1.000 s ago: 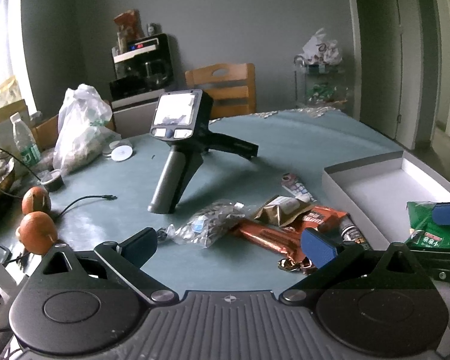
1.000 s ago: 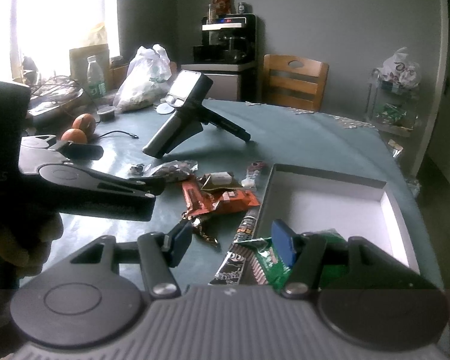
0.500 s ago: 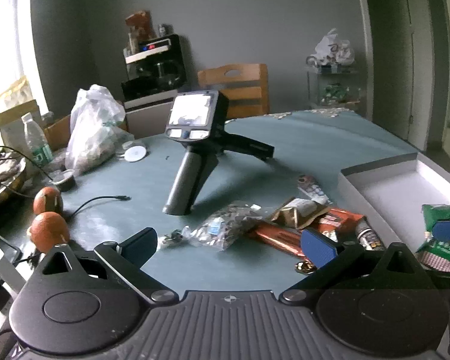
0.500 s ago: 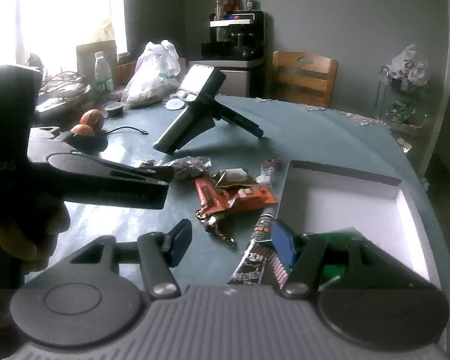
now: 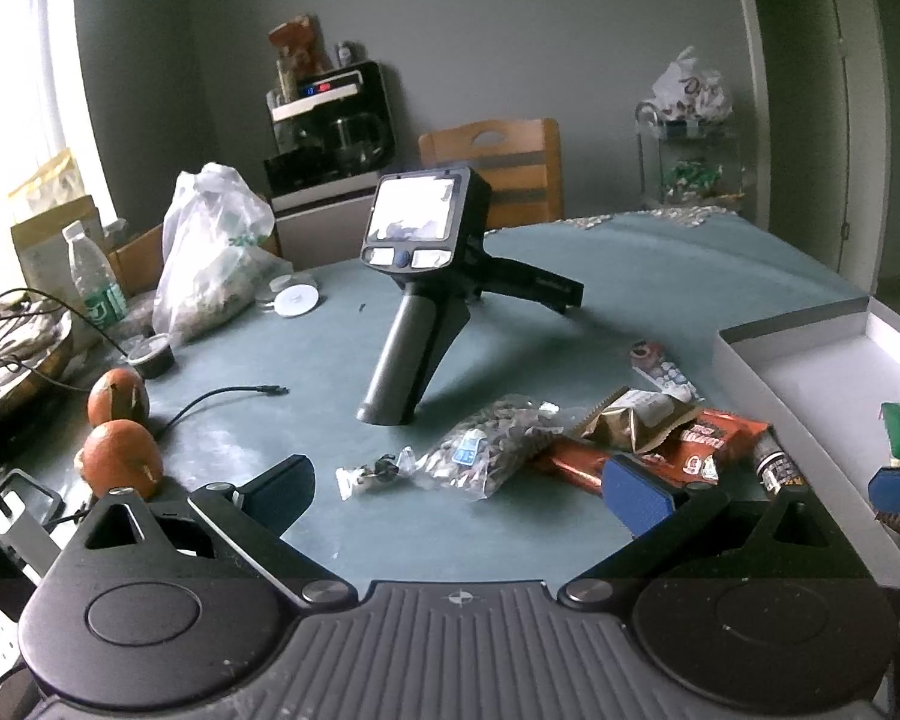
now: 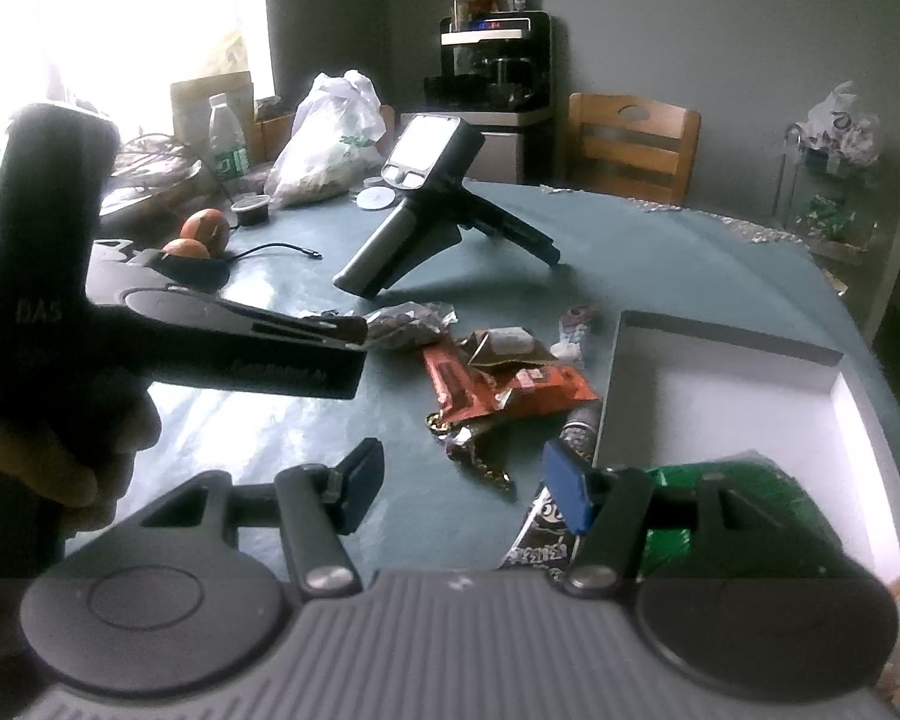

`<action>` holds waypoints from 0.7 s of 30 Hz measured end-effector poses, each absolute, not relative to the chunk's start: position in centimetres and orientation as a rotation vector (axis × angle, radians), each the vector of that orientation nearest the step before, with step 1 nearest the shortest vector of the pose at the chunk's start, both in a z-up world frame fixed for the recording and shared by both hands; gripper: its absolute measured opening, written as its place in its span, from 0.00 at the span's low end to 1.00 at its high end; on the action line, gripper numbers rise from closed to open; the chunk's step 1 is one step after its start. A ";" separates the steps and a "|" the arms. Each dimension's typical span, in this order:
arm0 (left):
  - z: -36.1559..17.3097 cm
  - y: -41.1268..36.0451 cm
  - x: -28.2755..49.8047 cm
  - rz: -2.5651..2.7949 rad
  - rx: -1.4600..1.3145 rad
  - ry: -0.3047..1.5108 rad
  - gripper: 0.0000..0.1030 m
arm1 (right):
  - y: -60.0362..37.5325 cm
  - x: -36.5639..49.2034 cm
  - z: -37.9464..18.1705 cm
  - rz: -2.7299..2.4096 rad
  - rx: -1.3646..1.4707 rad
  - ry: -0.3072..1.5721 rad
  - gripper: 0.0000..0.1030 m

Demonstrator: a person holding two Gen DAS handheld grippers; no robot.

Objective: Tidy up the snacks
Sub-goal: 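Withdraw both tools from the box back toward the remaining snacks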

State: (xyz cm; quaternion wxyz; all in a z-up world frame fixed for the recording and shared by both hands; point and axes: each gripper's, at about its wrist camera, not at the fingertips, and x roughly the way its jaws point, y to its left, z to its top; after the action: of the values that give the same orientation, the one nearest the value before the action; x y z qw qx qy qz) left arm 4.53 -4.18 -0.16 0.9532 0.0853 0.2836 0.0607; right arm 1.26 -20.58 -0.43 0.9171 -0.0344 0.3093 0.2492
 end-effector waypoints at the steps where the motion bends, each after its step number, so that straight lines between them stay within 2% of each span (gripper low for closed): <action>1: -0.1 -4.2 4.6 0.123 0.171 0.576 1.00 | -20.5 1.3 -0.5 0.513 -0.070 0.638 0.58; 21: -0.9 -2.9 5.8 0.101 0.163 0.597 1.00 | -19.2 2.4 -2.3 0.535 -0.075 0.681 0.58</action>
State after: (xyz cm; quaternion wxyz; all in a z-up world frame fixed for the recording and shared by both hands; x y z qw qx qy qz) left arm 5.80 -2.90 -0.91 0.9512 0.0804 0.2937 0.0496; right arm 2.38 -19.17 -2.26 0.9070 -0.0361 0.3300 0.2592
